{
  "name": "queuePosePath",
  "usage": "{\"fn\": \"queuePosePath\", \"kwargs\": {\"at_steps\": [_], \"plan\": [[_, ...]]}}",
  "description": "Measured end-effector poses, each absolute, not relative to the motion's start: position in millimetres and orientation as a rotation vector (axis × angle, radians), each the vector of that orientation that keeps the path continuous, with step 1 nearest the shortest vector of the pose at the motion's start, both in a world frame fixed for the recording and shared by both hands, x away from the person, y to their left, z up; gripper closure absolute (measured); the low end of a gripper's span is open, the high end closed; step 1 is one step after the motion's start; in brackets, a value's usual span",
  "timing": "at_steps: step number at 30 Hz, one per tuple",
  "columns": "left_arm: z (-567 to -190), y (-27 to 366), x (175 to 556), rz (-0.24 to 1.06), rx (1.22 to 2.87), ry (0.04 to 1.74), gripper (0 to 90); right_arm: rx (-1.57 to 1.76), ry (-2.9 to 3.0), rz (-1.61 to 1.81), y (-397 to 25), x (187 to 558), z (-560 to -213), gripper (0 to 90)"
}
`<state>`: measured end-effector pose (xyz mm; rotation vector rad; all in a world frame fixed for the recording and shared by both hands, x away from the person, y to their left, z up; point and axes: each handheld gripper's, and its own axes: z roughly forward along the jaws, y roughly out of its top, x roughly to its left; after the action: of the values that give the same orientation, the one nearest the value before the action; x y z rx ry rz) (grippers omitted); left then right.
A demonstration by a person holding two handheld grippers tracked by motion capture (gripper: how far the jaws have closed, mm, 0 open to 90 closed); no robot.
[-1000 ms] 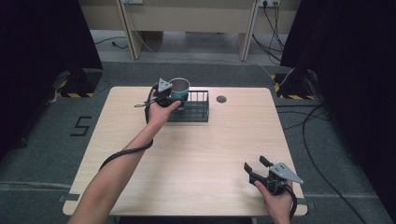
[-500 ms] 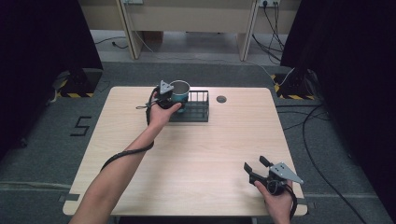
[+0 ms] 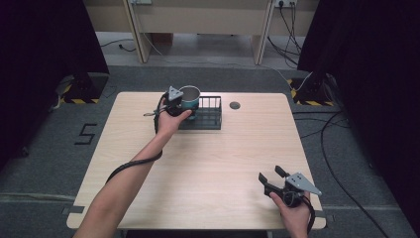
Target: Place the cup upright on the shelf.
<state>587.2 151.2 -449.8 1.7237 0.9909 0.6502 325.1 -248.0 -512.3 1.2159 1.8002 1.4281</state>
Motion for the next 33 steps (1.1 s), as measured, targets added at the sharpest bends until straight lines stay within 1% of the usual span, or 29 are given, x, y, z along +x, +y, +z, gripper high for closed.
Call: {"fn": "queuePosePath", "kwargs": {"at_steps": [8, 25, 33], "plan": [[-447, 156, 582, 0.634, 1.708, 0.991, 14.3, 1.214, 1.802, 1.43, -248, 325, -512, 26.5], [-440, 170, 563, 0.655, 1.715, 0.956, 14.3, 1.213, 1.805, 1.428, -248, 325, -512, 26.4], [-435, 180, 548, 0.663, 1.715, 0.928, 14.3, 1.215, 1.805, 1.425, -247, 325, -512, 26.4]]}}
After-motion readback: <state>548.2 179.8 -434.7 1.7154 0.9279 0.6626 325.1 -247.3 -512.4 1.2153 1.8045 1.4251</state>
